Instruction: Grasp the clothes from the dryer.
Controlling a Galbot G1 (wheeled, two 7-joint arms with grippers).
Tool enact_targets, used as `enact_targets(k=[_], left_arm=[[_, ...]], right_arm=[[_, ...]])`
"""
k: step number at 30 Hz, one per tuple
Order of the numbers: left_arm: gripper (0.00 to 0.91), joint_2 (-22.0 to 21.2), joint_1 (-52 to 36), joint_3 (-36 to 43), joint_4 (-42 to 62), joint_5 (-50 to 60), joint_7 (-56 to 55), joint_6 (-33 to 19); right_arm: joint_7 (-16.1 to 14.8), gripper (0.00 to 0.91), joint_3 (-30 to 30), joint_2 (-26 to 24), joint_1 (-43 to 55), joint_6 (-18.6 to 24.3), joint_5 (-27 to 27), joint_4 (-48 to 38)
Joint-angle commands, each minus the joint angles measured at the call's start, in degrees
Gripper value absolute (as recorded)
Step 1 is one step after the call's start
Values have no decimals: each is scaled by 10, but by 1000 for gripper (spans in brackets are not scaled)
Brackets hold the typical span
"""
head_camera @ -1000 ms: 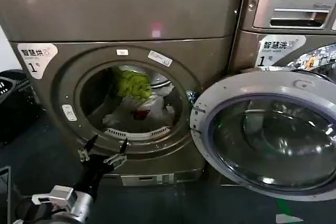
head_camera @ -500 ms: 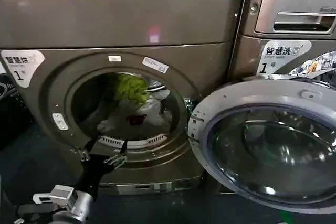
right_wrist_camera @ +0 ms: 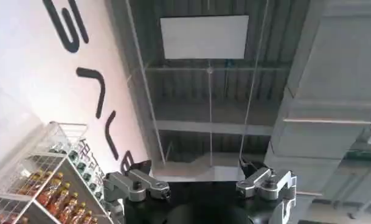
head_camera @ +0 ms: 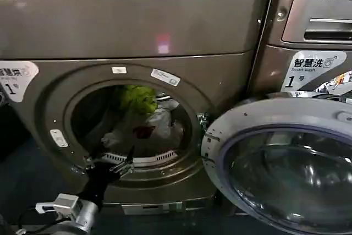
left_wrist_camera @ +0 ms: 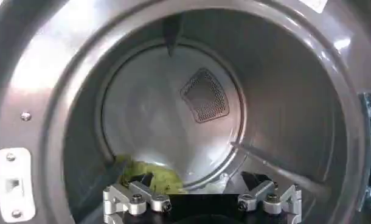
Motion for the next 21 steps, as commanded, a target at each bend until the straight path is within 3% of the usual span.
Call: enact_targets(k=[1, 21], left_arm=[[907, 0, -1, 0, 0, -1, 0, 0], [907, 4, -8, 1, 9, 0, 6, -4]], right_arm=[[0, 907, 0, 0, 0, 0, 0, 0], [-3, 907, -5, -2, -3, 1, -11, 1]])
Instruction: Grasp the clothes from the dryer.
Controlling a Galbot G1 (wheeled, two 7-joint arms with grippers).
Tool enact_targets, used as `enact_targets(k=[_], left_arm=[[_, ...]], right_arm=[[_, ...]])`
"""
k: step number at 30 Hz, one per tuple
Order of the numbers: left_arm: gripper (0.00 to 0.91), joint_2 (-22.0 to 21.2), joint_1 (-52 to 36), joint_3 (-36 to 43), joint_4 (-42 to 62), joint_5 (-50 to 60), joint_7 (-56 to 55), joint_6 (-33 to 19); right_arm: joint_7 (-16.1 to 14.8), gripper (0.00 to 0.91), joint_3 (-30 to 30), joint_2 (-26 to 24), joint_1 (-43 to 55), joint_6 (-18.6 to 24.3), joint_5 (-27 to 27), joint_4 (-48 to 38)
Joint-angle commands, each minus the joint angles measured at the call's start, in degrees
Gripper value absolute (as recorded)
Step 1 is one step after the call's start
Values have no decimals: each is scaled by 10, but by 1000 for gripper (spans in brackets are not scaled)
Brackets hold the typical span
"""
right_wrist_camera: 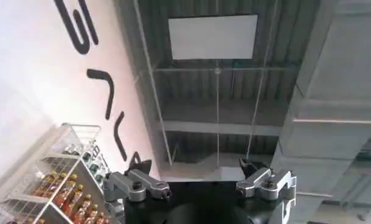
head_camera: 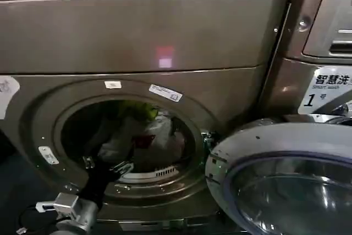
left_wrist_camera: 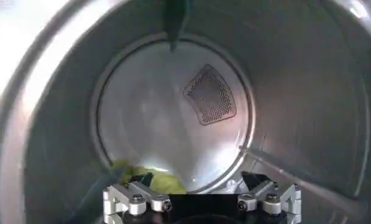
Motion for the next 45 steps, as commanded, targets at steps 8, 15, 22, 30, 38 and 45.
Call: enact_targets(k=[8, 15, 22, 30, 38, 45], left_arm=[[907, 27, -87, 25, 86, -1, 21, 9], [907, 45, -212, 86, 200, 18, 33, 30], [907, 42, -397, 181, 377, 67, 75, 43], [907, 26, -568, 282, 555, 119, 156, 59], [907, -47, -698, 351, 750, 188, 178, -7], [907, -79, -784, 412, 858, 286, 249, -18]], right_arm=[[2, 907, 3, -1, -5, 4, -10, 3], [1, 907, 15, 4, -18, 4, -10, 6], [2, 907, 20, 14, -27, 13, -11, 4], [1, 907, 19, 19, -26, 15, -17, 4], [1, 907, 2, 29, -15, 18, -23, 6], [1, 907, 3, 31, -17, 25, -22, -3]])
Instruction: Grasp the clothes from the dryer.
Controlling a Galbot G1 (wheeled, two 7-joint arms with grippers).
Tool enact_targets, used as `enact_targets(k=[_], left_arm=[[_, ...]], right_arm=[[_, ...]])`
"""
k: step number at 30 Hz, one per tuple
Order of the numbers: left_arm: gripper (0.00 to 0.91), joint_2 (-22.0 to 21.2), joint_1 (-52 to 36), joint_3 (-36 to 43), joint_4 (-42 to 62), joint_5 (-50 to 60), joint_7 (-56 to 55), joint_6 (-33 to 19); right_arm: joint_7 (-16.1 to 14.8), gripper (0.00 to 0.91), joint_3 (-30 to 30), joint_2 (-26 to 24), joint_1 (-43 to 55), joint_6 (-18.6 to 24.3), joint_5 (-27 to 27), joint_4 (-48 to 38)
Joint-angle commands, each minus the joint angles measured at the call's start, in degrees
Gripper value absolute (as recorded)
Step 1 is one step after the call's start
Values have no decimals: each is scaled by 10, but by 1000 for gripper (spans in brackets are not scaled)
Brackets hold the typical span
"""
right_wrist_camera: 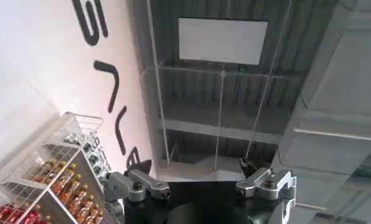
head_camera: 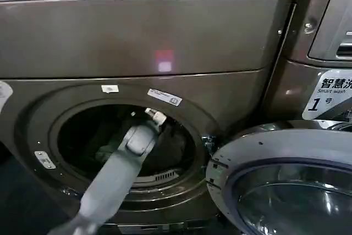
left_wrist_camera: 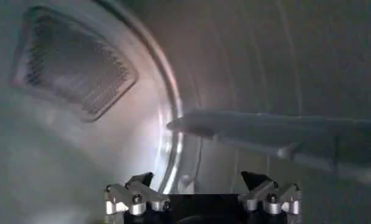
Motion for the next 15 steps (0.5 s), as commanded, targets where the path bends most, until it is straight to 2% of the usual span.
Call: enact_targets(k=[1, 4, 7, 15], left_arm=[[907, -54, -191, 107, 243, 125, 83, -26], [907, -58, -225, 136, 283, 144, 121, -36], [907, -55, -266, 179, 333, 180, 188, -66], [907, -65, -337, 237, 468, 247, 296, -199]], right_arm=[[0, 907, -2, 2, 0, 2, 0, -4], [0, 907, -1, 2, -2, 9, 0, -10], [0, 907, -2, 1, -3, 10, 2, -12], [0, 907, 0, 1, -6, 9, 7, -14]])
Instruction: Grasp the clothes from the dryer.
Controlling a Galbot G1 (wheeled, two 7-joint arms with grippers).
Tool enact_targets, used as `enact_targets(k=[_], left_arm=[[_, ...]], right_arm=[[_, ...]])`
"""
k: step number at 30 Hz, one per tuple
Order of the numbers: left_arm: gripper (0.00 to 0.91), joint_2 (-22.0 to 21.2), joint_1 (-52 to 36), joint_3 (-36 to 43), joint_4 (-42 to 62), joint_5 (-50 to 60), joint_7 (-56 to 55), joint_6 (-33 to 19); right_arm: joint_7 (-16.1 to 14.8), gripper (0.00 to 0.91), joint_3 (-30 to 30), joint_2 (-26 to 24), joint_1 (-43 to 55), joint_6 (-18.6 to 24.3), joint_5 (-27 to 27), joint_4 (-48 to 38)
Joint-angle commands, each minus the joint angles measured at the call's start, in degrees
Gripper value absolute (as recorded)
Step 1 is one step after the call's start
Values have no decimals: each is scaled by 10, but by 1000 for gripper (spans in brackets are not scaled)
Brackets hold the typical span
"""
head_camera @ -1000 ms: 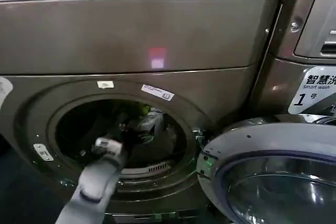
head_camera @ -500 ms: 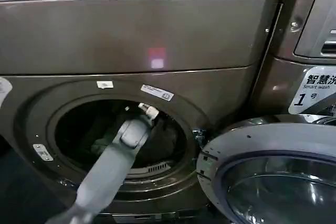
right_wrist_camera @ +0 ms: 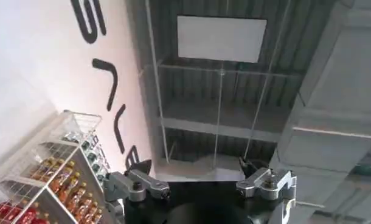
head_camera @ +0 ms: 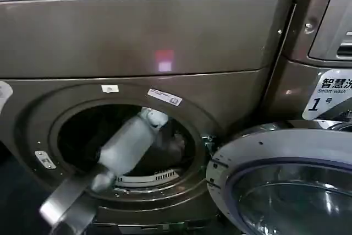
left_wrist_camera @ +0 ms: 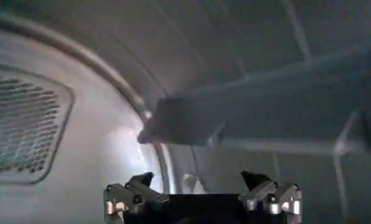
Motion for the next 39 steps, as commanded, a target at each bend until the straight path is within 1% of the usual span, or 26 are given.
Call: enact_targets(k=[1, 3, 6, 9, 12, 20, 25, 39], left_arm=[[907, -17, -133, 96, 209, 109, 167, -136], [907, -18, -143, 102, 227, 111, 197, -157], [907, -19, -149, 108, 243, 119, 235, -173], [907, -20, -152, 113, 255, 138, 253, -197], [907, -20, -156, 118, 261, 125, 278, -193], [907, -21, -161, 118, 268, 148, 316, -186], [907, -22, -159, 118, 277, 160, 328, -194], [907, -6, -108, 126, 254, 190, 333, -206]], right_arm=[[0, 907, 0, 0, 0, 2, 1, -2], [0, 907, 0, 0, -1, 1, 2, -1], [0, 907, 0, -1, -2, 1, 3, 0], [-1, 907, -1, -1, -2, 1, 4, 0], [-1, 907, -2, 0, -3, 1, 4, 1], [-2, 907, 1, 0, -6, 0, 6, 8], [-2, 907, 2, 2, -7, 0, 9, 11], [-3, 907, 2, 10, -10, -1, 15, 19]])
